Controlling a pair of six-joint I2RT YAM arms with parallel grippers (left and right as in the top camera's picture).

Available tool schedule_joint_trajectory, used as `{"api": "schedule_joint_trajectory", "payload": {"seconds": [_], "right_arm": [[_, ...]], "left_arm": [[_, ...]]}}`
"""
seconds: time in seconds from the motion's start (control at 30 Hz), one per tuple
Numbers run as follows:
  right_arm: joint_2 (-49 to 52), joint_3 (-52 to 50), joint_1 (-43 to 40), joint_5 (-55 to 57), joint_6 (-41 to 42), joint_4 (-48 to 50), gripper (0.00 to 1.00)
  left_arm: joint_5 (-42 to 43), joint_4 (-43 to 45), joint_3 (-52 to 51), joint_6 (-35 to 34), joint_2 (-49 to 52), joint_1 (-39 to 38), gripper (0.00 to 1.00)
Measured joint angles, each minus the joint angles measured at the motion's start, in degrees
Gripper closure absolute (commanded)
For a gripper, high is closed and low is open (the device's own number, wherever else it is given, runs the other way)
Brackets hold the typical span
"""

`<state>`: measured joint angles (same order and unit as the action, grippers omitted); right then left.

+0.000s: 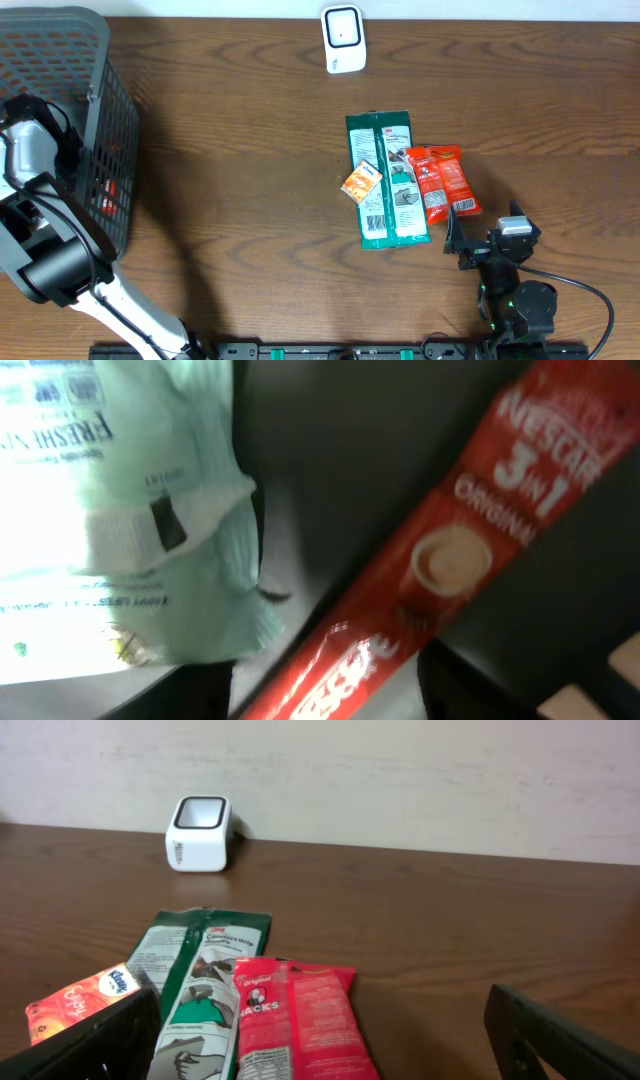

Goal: Scan the item barcode
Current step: 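Move the left gripper back into the basket toward the red sachet, then grasp the red Nescafe sachet and mint wipes packet with the left gripper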

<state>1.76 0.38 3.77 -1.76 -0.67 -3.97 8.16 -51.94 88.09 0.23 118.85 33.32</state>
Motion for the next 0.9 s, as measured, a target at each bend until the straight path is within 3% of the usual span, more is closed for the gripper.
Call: {"api": "schedule_joint_trajectory", "payload": {"seconds": [0.13,0.43,0.57,0.8,0.9], "right_arm": [[0.00,0.00,0.00,0.00,0.00,0.00,0.01],[0.00,0.00,0.00,0.00,0.00,0.00,0.01],[0.00,0.00,0.00,0.00,0.00,0.00,0.01],[0.00,0.00,0.00,0.00,0.00,0.00,0.01],[0.00,0.00,0.00,0.00,0.00,0.00,0.01]], "left_arm": [[-0.79,0.59,-0.55,-0.24,-0.31,0.07,0.81],[-0.96,0.02,-0.57,-1.95,-3.45,0.00,0.81],[-6.91,0.96,-0.50,-2.36,-11.91,0.00,0.81],[-11.69,2.75,-0.96,-3.23,-12.44,1.33,0.81],[-12.37,4.02,-1.53,-3.39,-12.44,2.62,0.74]]}}
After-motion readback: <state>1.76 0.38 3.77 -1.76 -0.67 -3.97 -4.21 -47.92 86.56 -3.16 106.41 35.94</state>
